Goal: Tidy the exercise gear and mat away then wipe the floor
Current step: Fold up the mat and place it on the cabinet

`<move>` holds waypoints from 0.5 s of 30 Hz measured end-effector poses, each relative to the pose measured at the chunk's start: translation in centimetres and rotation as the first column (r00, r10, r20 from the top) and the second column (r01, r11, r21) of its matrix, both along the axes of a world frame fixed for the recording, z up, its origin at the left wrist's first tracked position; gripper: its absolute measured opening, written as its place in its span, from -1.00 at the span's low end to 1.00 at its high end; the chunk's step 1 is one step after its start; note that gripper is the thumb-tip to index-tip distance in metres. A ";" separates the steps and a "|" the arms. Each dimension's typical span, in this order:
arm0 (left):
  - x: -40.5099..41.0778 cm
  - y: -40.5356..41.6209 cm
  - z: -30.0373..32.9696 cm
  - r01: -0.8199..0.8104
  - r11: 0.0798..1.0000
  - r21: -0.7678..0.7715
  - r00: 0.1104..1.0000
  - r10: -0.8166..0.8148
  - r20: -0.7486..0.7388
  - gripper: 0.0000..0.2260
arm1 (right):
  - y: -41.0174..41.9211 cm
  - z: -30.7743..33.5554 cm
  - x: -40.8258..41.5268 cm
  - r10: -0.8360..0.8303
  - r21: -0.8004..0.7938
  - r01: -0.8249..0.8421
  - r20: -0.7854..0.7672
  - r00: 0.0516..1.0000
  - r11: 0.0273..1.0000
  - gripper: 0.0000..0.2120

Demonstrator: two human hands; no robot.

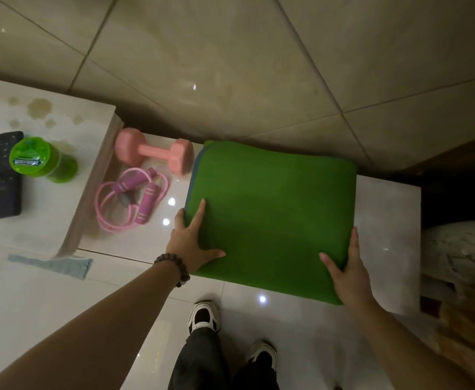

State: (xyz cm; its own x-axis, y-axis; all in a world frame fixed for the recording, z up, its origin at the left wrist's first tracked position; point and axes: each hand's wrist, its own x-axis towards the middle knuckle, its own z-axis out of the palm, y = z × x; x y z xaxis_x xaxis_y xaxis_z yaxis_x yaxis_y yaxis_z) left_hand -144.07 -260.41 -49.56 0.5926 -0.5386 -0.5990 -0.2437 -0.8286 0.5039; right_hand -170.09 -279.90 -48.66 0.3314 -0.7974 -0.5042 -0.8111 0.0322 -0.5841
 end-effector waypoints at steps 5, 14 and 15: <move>-0.9 -0.9 -0.5 -0.001 1.000 -0.020 1.000 0.000 -0.009 0.10 | -0.6 -0.9 -0.2 -0.062 -0.100 0.057 -0.050 0.997 0.993 -0.19; -1.1 -1.4 -0.7 0.075 0.989 0.130 0.996 -0.081 0.037 0.07 | -0.9 -1.1 0.0 -0.002 0.015 0.006 -0.221 0.975 1.000 -0.19; -1.1 -1.5 -0.6 0.111 0.974 0.196 0.990 -0.124 0.060 0.07 | -1.0 -1.3 0.1 0.009 0.033 -0.001 -0.244 0.970 0.999 -0.19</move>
